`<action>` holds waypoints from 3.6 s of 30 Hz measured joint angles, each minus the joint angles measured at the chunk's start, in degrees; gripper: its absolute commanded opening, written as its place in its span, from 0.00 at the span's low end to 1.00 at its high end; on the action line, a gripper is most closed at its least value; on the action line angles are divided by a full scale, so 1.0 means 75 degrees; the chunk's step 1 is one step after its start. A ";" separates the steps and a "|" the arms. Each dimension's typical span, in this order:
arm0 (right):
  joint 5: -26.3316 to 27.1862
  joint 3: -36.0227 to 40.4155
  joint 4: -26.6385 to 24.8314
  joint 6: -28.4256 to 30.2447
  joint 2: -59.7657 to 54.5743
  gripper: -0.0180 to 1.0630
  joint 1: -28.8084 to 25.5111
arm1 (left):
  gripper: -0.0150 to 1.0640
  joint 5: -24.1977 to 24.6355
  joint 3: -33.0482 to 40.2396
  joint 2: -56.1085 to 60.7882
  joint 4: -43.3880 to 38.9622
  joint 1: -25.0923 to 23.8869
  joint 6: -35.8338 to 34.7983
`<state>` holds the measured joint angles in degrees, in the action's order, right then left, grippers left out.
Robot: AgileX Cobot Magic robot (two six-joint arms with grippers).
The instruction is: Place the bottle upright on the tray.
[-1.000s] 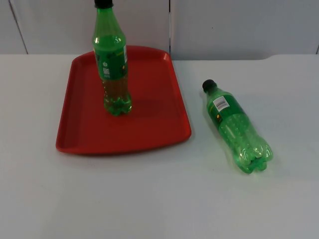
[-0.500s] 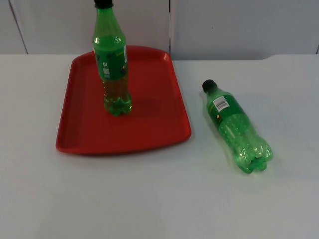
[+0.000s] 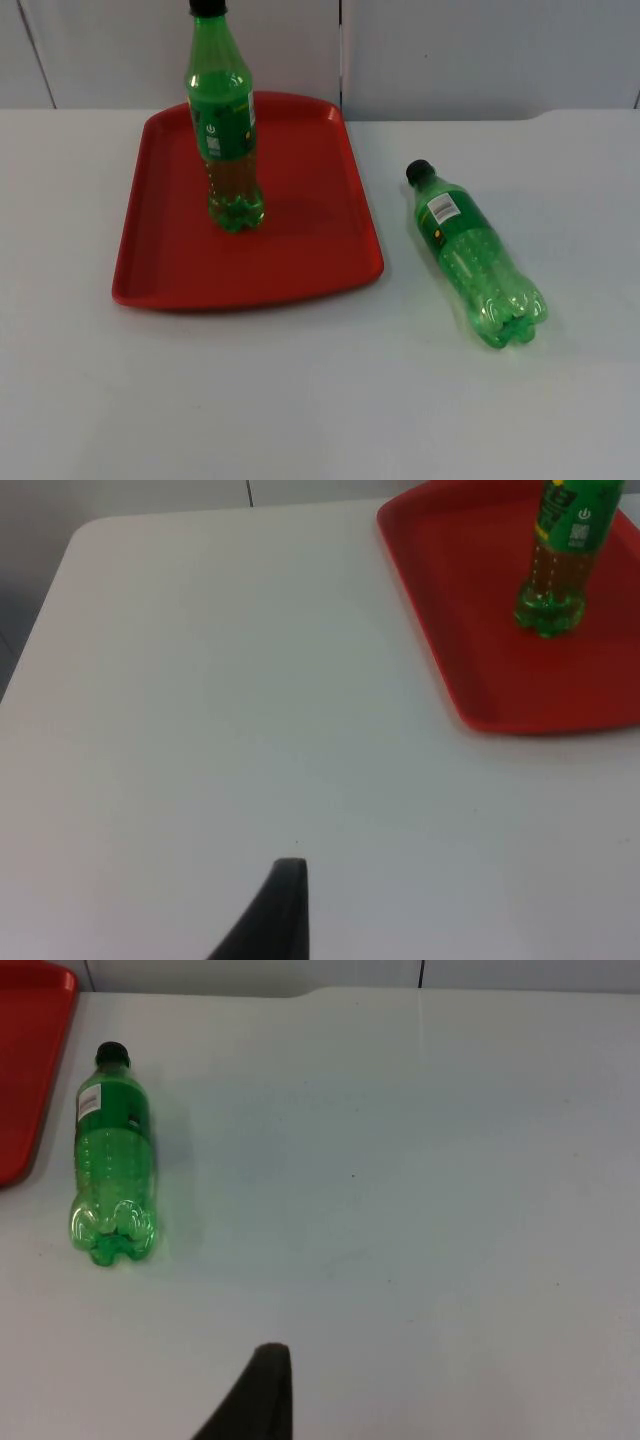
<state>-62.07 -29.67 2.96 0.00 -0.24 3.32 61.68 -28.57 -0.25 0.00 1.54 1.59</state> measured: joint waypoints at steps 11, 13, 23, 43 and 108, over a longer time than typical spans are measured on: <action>0.0000 0.0000 0.0000 0.0000 0.0000 0.99 0.0000 | 0.99 0.0000 0.0000 0.0000 0.0000 0.0000 0.0000; 0.0000 0.0000 0.0000 0.0000 0.0000 0.99 0.0000 | 0.99 0.0000 0.0000 0.0000 0.0000 0.0000 0.0000; 0.0000 0.0000 0.0080 0.0000 0.0000 0.99 0.0000 | 0.99 0.0000 0.0000 0.0000 0.0000 0.0000 0.0000; 0.1473 -0.1856 -0.0083 0.0087 -0.4256 0.99 0.0000 | 0.99 0.0000 0.0000 0.0000 0.0000 0.0000 0.0000; -0.1008 -1.3198 -0.0395 -0.0908 -1.9602 0.94 0.2877 | 0.99 0.0000 0.0000 0.0000 0.0000 0.0000 0.0013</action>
<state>-69.63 -128.66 0.00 -6.81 -147.26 24.89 61.68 -28.57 -0.25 0.00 1.54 1.69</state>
